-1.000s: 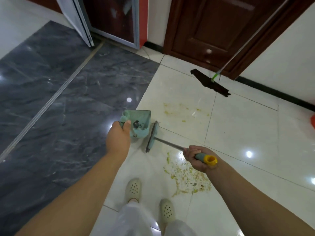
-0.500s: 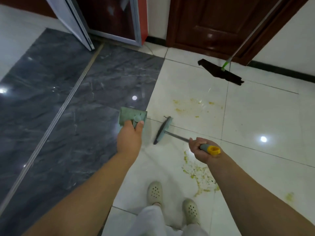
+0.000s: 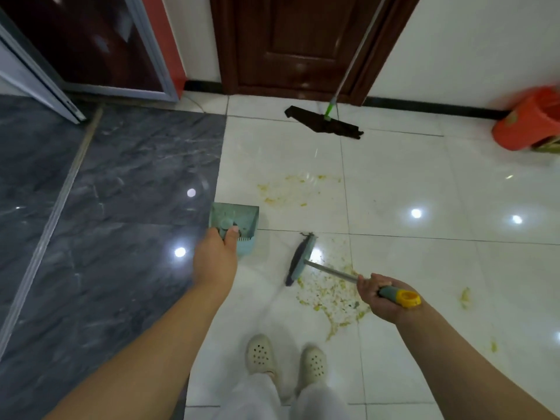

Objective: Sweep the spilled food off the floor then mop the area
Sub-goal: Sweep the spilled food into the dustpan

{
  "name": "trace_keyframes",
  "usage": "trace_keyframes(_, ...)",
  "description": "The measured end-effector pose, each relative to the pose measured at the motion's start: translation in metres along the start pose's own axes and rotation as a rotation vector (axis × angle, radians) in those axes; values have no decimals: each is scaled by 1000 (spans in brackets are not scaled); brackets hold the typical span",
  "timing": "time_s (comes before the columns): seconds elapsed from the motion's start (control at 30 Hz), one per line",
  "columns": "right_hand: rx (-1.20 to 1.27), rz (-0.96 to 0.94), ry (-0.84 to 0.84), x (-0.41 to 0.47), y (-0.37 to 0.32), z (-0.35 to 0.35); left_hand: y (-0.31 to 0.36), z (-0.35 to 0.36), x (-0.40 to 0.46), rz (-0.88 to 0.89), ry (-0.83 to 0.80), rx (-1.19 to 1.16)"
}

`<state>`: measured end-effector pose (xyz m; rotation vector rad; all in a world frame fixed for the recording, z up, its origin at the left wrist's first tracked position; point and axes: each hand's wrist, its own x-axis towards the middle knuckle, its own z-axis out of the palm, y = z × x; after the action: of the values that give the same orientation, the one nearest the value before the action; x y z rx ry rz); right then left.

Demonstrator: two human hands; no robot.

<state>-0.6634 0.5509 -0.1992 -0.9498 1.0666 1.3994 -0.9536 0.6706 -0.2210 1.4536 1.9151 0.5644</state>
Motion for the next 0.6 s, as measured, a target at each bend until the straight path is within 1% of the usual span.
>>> trace_keyframes(0.13, 48, -19, 21, -13, -13, -2, 13, 15, 4, 10, -30, 8)
trace_keyframes(0.33, 41, -34, 10, -27, -35, 8, 42, 36, 5, 52, -61, 13)
trace_keyframes(0.43, 48, -16, -22, -21, -46, 18, 54, 45, 3, 60, -76, 41)
trace_keyframes(0.53, 7, -18, -45, -8, -55, 36, 67, 52, 3, 57, -79, 85)
trace_keyframes(0.6, -16, -18, -62, 5, -62, 51, 75, 58, 5, 58, -74, 73)
